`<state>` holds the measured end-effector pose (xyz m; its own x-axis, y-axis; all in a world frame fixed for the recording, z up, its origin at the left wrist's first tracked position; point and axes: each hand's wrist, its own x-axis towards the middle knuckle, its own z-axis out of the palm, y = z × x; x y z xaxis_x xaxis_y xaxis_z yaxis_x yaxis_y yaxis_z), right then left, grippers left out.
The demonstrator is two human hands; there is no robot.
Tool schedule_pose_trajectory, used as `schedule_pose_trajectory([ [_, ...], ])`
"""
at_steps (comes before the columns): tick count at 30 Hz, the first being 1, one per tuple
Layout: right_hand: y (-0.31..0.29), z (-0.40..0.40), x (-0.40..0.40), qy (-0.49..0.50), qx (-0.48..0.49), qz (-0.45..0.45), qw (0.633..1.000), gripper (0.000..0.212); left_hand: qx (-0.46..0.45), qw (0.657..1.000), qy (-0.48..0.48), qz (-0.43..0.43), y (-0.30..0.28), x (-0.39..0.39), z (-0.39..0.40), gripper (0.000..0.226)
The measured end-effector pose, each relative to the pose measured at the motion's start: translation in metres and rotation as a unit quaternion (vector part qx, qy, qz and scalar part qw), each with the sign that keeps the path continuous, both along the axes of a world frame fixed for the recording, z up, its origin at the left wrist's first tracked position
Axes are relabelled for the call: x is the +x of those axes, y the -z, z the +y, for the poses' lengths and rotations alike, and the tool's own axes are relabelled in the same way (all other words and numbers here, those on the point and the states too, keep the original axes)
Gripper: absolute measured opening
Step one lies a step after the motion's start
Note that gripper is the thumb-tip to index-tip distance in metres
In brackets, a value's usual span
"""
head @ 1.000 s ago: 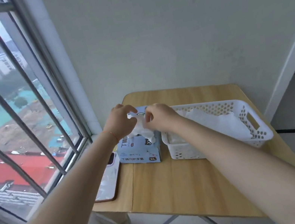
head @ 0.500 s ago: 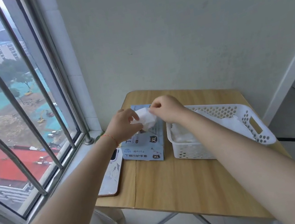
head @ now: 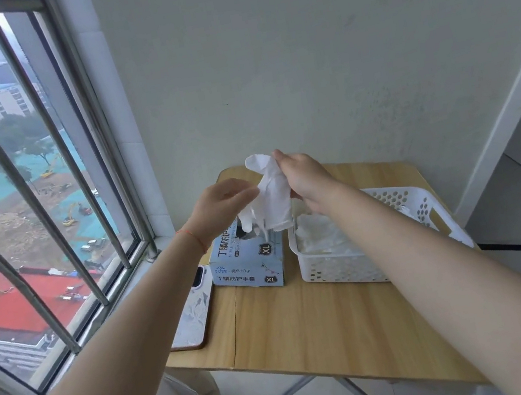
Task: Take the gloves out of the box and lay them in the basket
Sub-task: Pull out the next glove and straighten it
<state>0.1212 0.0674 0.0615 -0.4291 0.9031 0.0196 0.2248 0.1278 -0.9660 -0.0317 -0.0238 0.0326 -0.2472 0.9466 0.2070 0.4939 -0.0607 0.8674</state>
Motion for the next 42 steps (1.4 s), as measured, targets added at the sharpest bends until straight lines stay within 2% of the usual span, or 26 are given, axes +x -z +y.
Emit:
schedule_pose_trajectory([
  [2,-0.002,0.001,-0.001,0.004,-0.023,0.03,0.999,0.046,-0.024,0.995,0.054,-0.086,-0.009,0.007,-0.004,0.024],
  [4,-0.004,-0.003,0.001,-0.014,-0.046,0.041,0.998,0.063,-0.038,0.995,0.072,-0.063,-0.014,0.014,-0.006,0.018],
  [6,-0.003,-0.004,0.004,-0.064,-0.063,0.031,0.995,0.08,-0.025,0.997,0.024,-0.065,-0.017,0.019,-0.005,0.013],
  [8,-0.005,-0.007,0.013,-0.114,-0.081,-0.006,0.99,0.06,0.007,0.993,-0.057,-0.107,-0.017,0.019,-0.001,0.019],
  [11,-0.006,-0.008,0.026,-0.153,-0.098,-0.098,0.978,0.027,0.015,0.976,-0.149,-0.156,-0.015,0.01,-0.001,0.012],
  [12,-0.005,-0.008,0.028,-0.139,-0.095,-0.11,0.98,0.019,0.006,0.974,-0.157,-0.165,-0.014,0.007,-0.002,0.011],
  [14,-0.007,-0.009,0.027,-0.078,-0.096,-0.08,0.989,0.006,-0.026,0.973,-0.162,-0.161,-0.011,0.005,-0.005,0.01],
  [17,-0.013,-0.007,0.023,0.012,-0.102,0.038,0.994,0.01,-0.114,0.978,-0.111,-0.135,-0.012,0.003,-0.017,0.016],
  [20,-0.021,-0.01,0.023,0.002,-0.064,0.053,0.997,0.012,-0.192,0.977,-0.006,-0.098,-0.019,0.003,-0.028,0.045],
  [22,-0.028,-0.017,0.024,-0.05,-0.04,0.027,0.998,0.012,-0.153,0.986,-0.046,-0.041,-0.024,0.004,-0.028,0.063],
  [23,-0.031,-0.021,0.024,-0.08,-0.033,0.012,0.996,0.008,-0.11,0.991,-0.076,-0.028,-0.026,0.005,-0.026,0.063],
  [24,-0.034,-0.025,0.024,-0.106,-0.031,0.001,0.994,0.004,-0.069,0.994,-0.075,-0.044,-0.027,0.006,-0.024,0.057],
  [26,-0.038,-0.03,0.023,-0.133,-0.018,-0.02,0.991,0.01,-0.033,0.988,0.029,-0.145,-0.031,0.011,-0.023,0.037],
  [28,-0.04,-0.033,0.022,-0.133,-0.003,-0.043,0.99,0.014,-0.032,0.968,0.124,-0.217,-0.031,0.016,-0.023,0.035],
  [30,-0.04,-0.033,0.023,-0.121,0.01,-0.059,0.991,0.017,-0.02,0.971,0.127,-0.2,-0.028,0.017,-0.02,0.034],
  [34,-0.039,-0.026,0.034,-0.087,0.038,-0.086,0.992,0.011,-0.019,0.986,0.068,-0.154,-0.025,0.014,-0.022,0.04],
  [37,-0.038,-0.022,0.039,-0.063,0.051,-0.101,0.992,0.011,-0.039,0.987,0.063,-0.143,-0.023,0.013,-0.024,0.02],
  [42,-0.035,-0.016,0.041,-0.104,0.018,-0.082,0.991,0.008,-0.061,0.993,0.006,-0.1,-0.016,0.014,-0.022,0.024],
])
